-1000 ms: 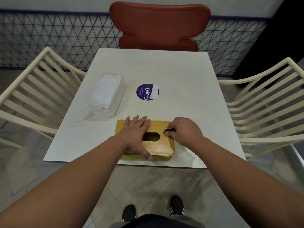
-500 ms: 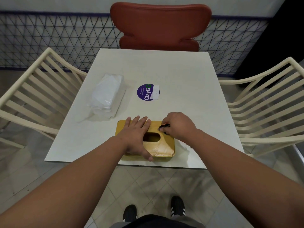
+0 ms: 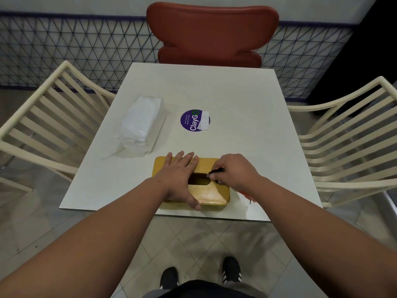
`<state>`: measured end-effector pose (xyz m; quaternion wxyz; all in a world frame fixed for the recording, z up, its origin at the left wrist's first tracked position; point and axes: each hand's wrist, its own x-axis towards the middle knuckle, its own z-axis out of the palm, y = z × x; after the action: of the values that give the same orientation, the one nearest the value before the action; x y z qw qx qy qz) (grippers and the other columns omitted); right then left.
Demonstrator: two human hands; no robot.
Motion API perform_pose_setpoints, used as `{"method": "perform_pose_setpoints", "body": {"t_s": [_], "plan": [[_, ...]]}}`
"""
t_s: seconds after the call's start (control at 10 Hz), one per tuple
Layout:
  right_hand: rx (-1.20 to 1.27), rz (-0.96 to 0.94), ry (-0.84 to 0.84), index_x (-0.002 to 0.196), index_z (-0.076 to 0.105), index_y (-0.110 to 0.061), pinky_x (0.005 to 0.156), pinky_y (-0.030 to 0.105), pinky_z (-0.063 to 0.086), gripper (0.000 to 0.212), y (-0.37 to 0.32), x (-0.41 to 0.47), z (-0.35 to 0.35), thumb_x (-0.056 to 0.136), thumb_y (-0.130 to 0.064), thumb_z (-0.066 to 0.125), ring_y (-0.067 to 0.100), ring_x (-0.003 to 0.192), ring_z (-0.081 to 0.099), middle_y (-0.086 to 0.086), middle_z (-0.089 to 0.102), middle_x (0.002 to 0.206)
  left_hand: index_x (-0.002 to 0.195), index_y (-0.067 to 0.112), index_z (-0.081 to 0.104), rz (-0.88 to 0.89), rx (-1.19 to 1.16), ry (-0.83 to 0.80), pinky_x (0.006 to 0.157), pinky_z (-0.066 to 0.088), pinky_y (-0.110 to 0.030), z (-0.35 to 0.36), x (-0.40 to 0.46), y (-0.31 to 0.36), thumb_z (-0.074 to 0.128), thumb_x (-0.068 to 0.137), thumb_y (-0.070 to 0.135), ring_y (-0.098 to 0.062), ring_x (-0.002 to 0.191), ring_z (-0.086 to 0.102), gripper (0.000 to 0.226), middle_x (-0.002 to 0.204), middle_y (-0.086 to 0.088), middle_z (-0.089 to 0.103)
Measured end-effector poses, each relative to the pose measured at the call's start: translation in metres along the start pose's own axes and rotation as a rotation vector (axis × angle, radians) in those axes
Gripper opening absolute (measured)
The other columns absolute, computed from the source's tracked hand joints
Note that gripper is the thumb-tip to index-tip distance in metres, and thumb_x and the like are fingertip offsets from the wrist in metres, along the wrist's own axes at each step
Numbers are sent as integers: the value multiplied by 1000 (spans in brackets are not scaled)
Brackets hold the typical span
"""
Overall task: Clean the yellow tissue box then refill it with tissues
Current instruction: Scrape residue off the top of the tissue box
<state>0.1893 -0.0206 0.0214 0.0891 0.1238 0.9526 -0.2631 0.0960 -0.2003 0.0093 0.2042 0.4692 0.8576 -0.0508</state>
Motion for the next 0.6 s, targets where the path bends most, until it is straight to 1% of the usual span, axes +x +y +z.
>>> {"method": "perform_pose_setpoints", "body": {"t_s": [0.1, 0.2, 0.3, 0.4, 0.5, 0.6], "plan": [[-105, 85, 170, 105, 71, -26, 69, 28, 43, 28, -1, 17, -2, 86, -44, 63, 16, 91, 56, -3, 64, 99, 151, 24, -10, -1, -10, -2, 116, -10, -53, 1, 0, -1, 63, 51, 85, -26, 146, -16, 139, 161, -1, -12], [-153, 52, 150, 106, 71, -25, 69, 28, 43, 28, -11, 25, 2, 88, -43, 61, 19, 94, 58, -2, 65, 101, 151, 24, -10, -1, -8, -4, 116, -9, -54, 1, 0, -1, 63, 51, 85, -26, 146, -16, 139, 161, -1, -12], [-140, 21, 99, 104, 72, -25, 70, 30, 46, 27, -11, 23, 3, 87, -43, 62, 19, 92, 58, -2, 65, 98, 151, 24, -10, 0, -6, 2, 116, -9, -53, 1, 0, 0, 63, 51, 85, -26, 146, -16, 138, 161, -1, -12], [-95, 113, 161, 101, 72, -23, 72, 31, 49, 26, 9, 18, -6, 85, -42, 64, 19, 93, 59, -2, 65, 97, 151, 24, -10, 0, -13, 5, 116, -11, -52, 2, 1, -1, 63, 49, 86, -26, 146, -17, 140, 161, -1, -12], [-67, 128, 183, 98, 73, -23, 73, 34, 50, 23, 15, 7, -7, 85, -41, 64, 19, 90, 59, -2, 65, 94, 151, 24, -11, -1, -16, 7, 116, -12, -52, 3, 2, -2, 62, 48, 87, -26, 146, -17, 141, 161, -1, -12], [-56, 29, 33, 95, 74, -26, 72, 35, 53, 20, 3, -7, 1, 83, -41, 67, 14, 81, 60, -6, 64, 87, 151, 23, -11, -3, -8, 8, 116, -12, -51, 3, 1, -2, 63, 49, 85, -26, 146, -17, 141, 161, -1, -13]]}}
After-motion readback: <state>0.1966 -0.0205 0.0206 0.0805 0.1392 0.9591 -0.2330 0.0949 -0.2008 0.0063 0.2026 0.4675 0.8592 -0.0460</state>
